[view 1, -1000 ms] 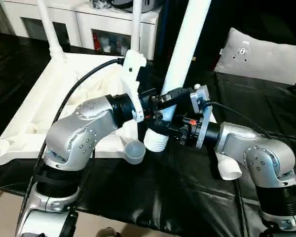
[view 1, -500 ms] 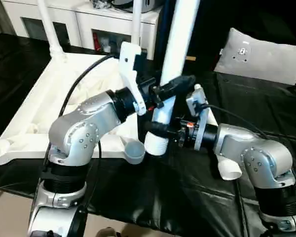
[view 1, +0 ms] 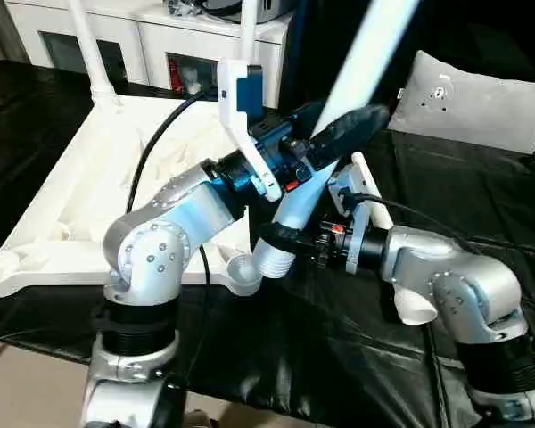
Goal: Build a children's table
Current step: Pick table leg
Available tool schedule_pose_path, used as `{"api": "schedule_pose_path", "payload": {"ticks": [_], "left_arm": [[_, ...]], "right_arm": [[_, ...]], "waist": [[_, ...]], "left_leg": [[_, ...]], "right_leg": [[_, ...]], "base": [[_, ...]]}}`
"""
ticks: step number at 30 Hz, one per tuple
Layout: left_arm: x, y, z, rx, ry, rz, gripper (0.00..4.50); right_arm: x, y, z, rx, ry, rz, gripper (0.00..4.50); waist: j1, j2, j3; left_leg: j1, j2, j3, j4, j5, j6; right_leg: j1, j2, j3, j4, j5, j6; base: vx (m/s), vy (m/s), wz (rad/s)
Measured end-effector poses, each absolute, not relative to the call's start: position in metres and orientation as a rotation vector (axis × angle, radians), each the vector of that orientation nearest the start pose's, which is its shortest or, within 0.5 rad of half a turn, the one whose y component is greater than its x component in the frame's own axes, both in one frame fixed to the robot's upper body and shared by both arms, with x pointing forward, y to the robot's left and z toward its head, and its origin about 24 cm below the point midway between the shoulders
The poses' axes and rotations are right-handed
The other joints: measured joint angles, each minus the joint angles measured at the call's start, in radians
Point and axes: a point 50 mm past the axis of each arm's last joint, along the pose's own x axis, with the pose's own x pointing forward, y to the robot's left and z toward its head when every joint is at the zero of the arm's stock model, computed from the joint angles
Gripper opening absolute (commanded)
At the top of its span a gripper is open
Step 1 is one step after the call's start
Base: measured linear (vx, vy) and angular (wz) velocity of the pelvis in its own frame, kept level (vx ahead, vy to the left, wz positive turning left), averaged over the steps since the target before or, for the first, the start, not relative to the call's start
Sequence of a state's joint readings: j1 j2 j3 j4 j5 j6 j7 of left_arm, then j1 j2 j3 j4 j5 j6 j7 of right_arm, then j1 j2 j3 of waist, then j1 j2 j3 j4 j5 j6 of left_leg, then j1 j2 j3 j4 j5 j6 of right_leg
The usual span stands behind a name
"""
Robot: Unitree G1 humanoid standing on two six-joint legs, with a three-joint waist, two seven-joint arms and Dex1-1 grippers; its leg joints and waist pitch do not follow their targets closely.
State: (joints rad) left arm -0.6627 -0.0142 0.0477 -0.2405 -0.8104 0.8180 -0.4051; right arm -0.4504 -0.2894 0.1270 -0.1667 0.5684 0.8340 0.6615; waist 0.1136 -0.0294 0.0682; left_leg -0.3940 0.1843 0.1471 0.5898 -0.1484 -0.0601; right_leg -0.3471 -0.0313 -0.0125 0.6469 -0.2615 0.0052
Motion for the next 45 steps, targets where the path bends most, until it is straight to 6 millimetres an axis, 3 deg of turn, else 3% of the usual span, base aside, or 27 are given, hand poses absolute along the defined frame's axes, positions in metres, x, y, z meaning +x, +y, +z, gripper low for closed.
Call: {"api": "schedule_pose_path", "payload": {"ticks": [15,20,25,32,34,37,42,45], "left_arm": [[0.286,0.053,0.225,-0.546,-0.113,-1.123,4.28],[0.275,0.063,0.235,-0.568,-0.175,-1.199,4.28],[0.274,0.082,0.234,-0.557,-0.199,-1.137,4.28],[0.277,0.122,0.2,-0.377,-0.103,-0.838,4.28],[0.273,0.144,0.174,-0.262,-0.031,-0.656,4.28],[0.269,0.165,0.137,-0.271,0.079,-0.434,4.28],[0.254,0.19,0.123,-0.079,0.07,-0.213,4.28],[0.247,0.188,0.112,-0.112,0.087,-0.169,4.28]], "right_arm": [[0.286,-0.08,0.125,0.222,0.259,1.032,1.89],[0.294,-0.091,0.122,0.277,0.209,0.893,1.89],[0.292,-0.1,0.123,0.3,0.177,0.793,1.89],[0.282,-0.106,0.118,0.262,0.15,0.66,1.89],[0.276,-0.109,0.118,0.208,0.116,0.608,1.89],[0.272,-0.116,0.111,0.196,0.124,0.525,1.89],[0.263,-0.119,0.105,0.157,0.114,0.429,1.89],[0.261,-0.121,0.1,0.111,0.123,0.393,1.89]], "waist": [[-0.002,0.0,0.0],[0.0,0.0,0.0],[-0.01,0.0,0.0],[-0.026,0.001,0.0],[-0.031,0.008,-0.002],[-0.036,0.004,0.001],[-0.041,0.0,-0.001],[-0.041,0.002,0.0]], "left_leg": [[0.0,0.001,0.0,0.0,0.0,0.0],[-0.001,0.001,0.001,0.001,0.0,0.0],[0.0,0.002,0.002,0.0,0.0,0.0],[-0.001,0.002,0.002,0.0,0.001,0.0],[0.001,0.002,0.002,-0.001,0.0,0.0],[-0.001,0.003,0.002,-0.002,0.0,-0.001],[-0.001,0.004,0.002,-0.003,0.0,-0.001],[-0.001,0.002,0.004,-0.002,0.0,0.0]], "right_leg": [[0.0,0.0,0.0,0.0,0.001,0.0],[0.0,0.0,0.0,0.0,0.001,0.0],[-0.001,0.0,0.0,0.0,0.002,0.001],[-0.002,0.001,0.001,-0.001,0.003,0.003],[-0.002,0.001,0.002,-0.002,0.0,0.007],[-0.004,0.002,0.002,-0.002,-0.001,0.009],[-0.004,0.003,0.002,-0.002,-0.001,0.009],[-0.005,0.0,0.004,-0.003,0.0,0.01]], "base": [[0.0,0.0,0.0],[0.0,0.0,0.0],[0.0,0.0,0.0],[0.0,0.0,0.0],[0.0,0.0,0.0],[0.0,0.0,0.0],[0.0,0.0,0.0],[0.0,0.0,0.0]]}}
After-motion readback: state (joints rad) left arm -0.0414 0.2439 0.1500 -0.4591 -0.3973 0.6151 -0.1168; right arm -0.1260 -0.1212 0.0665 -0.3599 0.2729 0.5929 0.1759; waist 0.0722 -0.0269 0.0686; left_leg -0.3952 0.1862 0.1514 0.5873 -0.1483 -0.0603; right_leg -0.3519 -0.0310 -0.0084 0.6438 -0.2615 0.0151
